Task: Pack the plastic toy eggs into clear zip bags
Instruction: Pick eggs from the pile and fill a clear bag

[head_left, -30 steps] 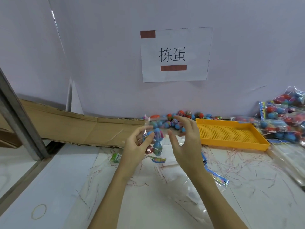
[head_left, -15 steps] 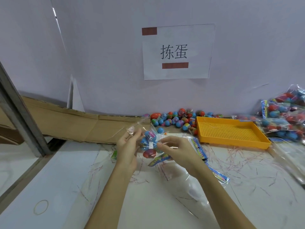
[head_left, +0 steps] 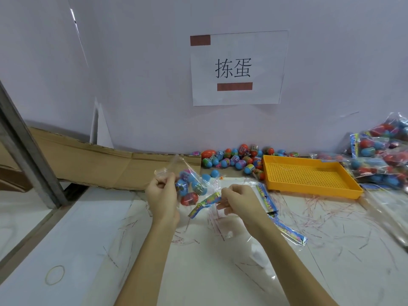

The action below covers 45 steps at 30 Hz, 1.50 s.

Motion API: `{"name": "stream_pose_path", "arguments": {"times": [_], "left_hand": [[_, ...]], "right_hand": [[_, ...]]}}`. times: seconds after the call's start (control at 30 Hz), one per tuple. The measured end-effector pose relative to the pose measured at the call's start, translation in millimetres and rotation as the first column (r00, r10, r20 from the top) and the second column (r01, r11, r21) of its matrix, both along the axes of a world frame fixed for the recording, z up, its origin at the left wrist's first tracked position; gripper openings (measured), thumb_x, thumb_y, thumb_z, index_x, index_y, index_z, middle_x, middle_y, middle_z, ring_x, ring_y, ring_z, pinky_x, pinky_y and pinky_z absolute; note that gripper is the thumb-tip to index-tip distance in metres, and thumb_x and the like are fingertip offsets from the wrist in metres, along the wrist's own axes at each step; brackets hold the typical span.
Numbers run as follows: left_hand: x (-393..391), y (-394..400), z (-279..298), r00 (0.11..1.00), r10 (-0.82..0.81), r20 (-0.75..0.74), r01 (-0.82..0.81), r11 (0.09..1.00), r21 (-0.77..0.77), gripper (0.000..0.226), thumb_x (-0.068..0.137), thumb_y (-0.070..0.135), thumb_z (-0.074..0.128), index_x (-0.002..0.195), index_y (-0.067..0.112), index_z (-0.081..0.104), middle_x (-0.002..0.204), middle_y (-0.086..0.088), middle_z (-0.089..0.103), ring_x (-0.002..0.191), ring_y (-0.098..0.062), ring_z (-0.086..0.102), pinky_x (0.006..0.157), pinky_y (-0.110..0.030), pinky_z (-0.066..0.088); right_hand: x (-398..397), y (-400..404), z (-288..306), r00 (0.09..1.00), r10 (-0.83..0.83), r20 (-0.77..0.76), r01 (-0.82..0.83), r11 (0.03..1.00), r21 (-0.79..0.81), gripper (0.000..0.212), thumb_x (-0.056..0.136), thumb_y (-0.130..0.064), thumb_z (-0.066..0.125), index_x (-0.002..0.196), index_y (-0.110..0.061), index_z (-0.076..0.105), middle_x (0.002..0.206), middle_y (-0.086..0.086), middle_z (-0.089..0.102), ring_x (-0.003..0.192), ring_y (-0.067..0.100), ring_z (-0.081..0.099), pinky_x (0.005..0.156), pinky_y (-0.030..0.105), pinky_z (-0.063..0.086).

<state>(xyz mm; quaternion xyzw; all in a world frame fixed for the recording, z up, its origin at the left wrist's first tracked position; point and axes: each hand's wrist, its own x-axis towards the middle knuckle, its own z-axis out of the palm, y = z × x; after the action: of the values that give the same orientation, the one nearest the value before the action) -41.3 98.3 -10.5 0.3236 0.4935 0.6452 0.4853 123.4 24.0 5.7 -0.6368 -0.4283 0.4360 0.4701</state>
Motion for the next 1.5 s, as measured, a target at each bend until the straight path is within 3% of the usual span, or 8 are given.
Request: {"name": "stream_pose_path", "arguments": {"times": [0.2, 0.43, 0.73, 0.83, 1.03, 1.17, 1.3, 1.5], "left_hand": [[-5.9, -1.9, 1.2, 0.979, -0.161, -0.125, 0.167, 0.985, 0.044, 0.014, 0.091, 0.023, 0.079, 0.09, 0.011, 0.071, 0.081, 0.002, 0.077, 0.076, -0.012, 0.076, 0.057, -0.023, 0.057], [15.3, -17.8, 3.8, 0.806, -0.237, -0.543, 0.4, 0.894, 0.202, 0.012, 0.096, 0.024, 0.073, 0.089, 0.015, 0.07, 0.082, 0.005, 0.074, 0.084, -0.013, 0.072, 0.072, -0.027, 0.061], [8.6, -18.9, 14.7, 0.848, -0.526, 0.071, 0.523, 0.85, 0.059, 0.024, 0.102, 0.02, 0.062, 0.112, 0.003, 0.075, 0.11, -0.011, 0.079, 0.102, -0.028, 0.076, 0.073, -0.029, 0.062], [7.5, -19.4, 14.2, 0.872, -0.488, 0.02, 0.488, 0.872, 0.032, 0.021, 0.101, 0.02, 0.065, 0.105, 0.005, 0.078, 0.105, -0.013, 0.079, 0.095, -0.03, 0.078, 0.07, -0.027, 0.063], [13.7, -20.4, 7.8, 0.889, -0.421, -0.183, 0.436, 0.898, 0.054, 0.021, 0.103, 0.023, 0.062, 0.101, 0.011, 0.08, 0.095, -0.005, 0.081, 0.085, -0.027, 0.079, 0.069, -0.029, 0.064], [15.7, -21.1, 6.1, 0.876, -0.427, -0.226, 0.451, 0.89, 0.065, 0.024, 0.105, 0.022, 0.059, 0.102, 0.01, 0.079, 0.095, -0.003, 0.081, 0.083, -0.027, 0.079, 0.067, -0.026, 0.062], [17.3, -22.9, 4.9, 0.829, -0.455, -0.325, 0.515, 0.848, 0.125, 0.022, 0.106, 0.015, 0.057, 0.103, 0.01, 0.078, 0.095, -0.006, 0.08, 0.086, -0.028, 0.078, 0.077, -0.037, 0.064], [21.2, -27.5, 3.2, 0.699, -0.366, -0.615, 0.596, 0.773, 0.218, 0.021, 0.101, 0.0, 0.06, 0.107, 0.01, 0.077, 0.089, 0.0, 0.079, 0.08, -0.019, 0.077, 0.075, -0.035, 0.064]], "right_hand": [[8.5, -1.7, 2.6, 0.981, -0.082, 0.173, 0.045, 0.977, 0.208, 0.014, 0.102, -0.03, 0.06, 0.109, -0.023, 0.069, 0.096, -0.007, 0.074, 0.085, 0.009, 0.07, 0.066, 0.017, 0.051], [-0.3, -3.6, 2.6, 0.987, -0.025, 0.161, -0.039, 0.924, 0.381, 0.033, 0.09, -0.038, 0.074, 0.12, -0.023, 0.069, 0.102, -0.016, 0.073, 0.092, -0.003, 0.069, 0.073, 0.013, 0.055], [3.5, -1.8, -2.4, 0.982, -0.154, -0.11, 0.181, 0.932, 0.314, 0.01, 0.093, -0.025, 0.074, 0.086, -0.029, 0.08, 0.081, -0.009, 0.077, 0.081, 0.005, 0.072, 0.065, 0.017, 0.057], [3.3, -2.3, -0.6, 0.975, -0.145, -0.171, 0.183, 0.955, 0.236, 0.014, 0.094, -0.02, 0.072, 0.084, -0.025, 0.079, 0.08, -0.007, 0.078, 0.08, 0.008, 0.075, 0.064, 0.018, 0.058], [3.1, 0.2, -5.0, 0.95, -0.297, 0.095, 0.259, 0.92, 0.293, 0.012, 0.099, -0.023, 0.065, 0.108, -0.022, 0.073, 0.098, -0.007, 0.075, 0.09, 0.01, 0.07, 0.076, 0.024, 0.06], [-2.7, 0.3, -7.0, 0.743, -0.498, 0.447, 0.12, 0.756, 0.643, 0.022, 0.095, -0.016, 0.071, 0.117, -0.02, 0.068, 0.116, -0.004, 0.063, 0.106, 0.009, 0.058, 0.089, 0.028, 0.054], [-7.4, 0.0, -7.8, 0.676, -0.463, 0.573, -0.146, 0.678, 0.72, 0.02, 0.092, -0.013, 0.073, 0.112, -0.014, 0.076, 0.112, 0.001, 0.071, 0.105, 0.014, 0.063, 0.091, 0.018, 0.049], [-10.2, -2.5, -10.8, 0.651, -0.445, 0.615, -0.157, 0.713, 0.683, 0.021, 0.09, -0.01, 0.076, 0.111, -0.011, 0.076, 0.107, 0.005, 0.073, 0.097, 0.019, 0.067, 0.085, 0.025, 0.055]]}}
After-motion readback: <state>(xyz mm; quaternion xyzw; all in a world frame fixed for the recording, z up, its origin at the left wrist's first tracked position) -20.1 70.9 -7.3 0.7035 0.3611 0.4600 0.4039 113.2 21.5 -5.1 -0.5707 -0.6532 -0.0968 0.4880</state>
